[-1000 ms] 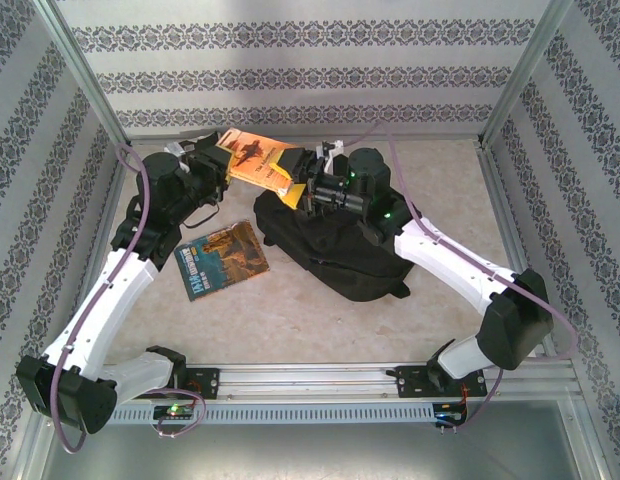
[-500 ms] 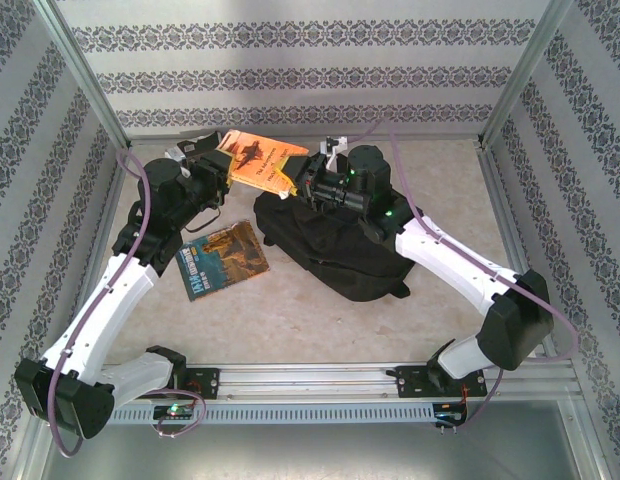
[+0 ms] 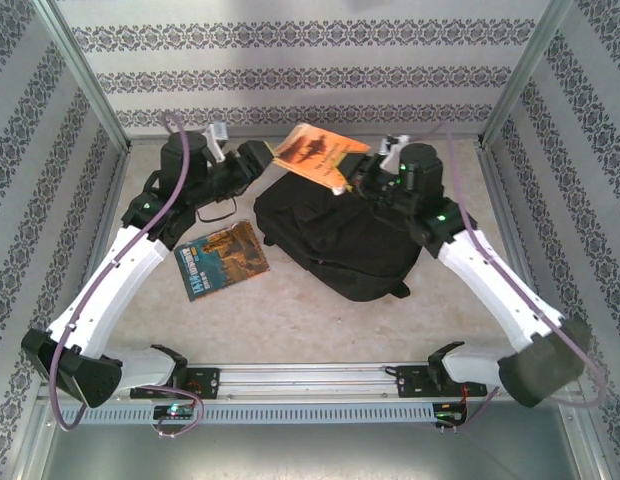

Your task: Pack the student bag

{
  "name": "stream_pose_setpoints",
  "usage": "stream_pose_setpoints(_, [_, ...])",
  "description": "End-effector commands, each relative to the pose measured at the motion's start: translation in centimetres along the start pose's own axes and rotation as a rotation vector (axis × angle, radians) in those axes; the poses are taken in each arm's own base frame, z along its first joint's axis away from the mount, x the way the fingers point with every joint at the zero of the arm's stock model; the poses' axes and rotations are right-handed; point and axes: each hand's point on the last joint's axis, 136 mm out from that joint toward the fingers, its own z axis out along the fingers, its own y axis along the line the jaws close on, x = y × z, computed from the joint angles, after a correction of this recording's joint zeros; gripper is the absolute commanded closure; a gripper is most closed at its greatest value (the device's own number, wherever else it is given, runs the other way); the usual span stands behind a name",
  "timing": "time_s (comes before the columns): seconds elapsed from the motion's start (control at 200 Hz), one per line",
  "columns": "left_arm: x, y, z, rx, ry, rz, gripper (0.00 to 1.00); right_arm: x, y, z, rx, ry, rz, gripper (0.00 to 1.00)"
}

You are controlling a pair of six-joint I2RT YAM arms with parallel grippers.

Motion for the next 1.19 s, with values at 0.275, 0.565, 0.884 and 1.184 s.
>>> stream_pose_setpoints(0.275, [15.2,-0.3,9.6,-0.205,0.531,0.781,0.24,-3.3,-13.4,-17.6,0.732,-0.281,-0.137,1.00])
stream_pose_setpoints(0.565, [24.7,-1.1,16.8,-0.151,0.697,0.870,0.16,-3.5,-15.9,-27.3,1.086,-0.442,-0.147,1.00])
stream_pose_setpoints(0.884, [30.6,-0.2,20.6,-0.127,0.748,0.909,0.19,-3.1,-15.3,-31.1,1.205,-0.465,-0.161,1.00])
stream_pose_setpoints(1.184, [31.5,1.7,22.6,-0.165,0.741,0.930,0.27,-2.5,-15.8,-30.3,1.171,-0.435,-0.143,1.00])
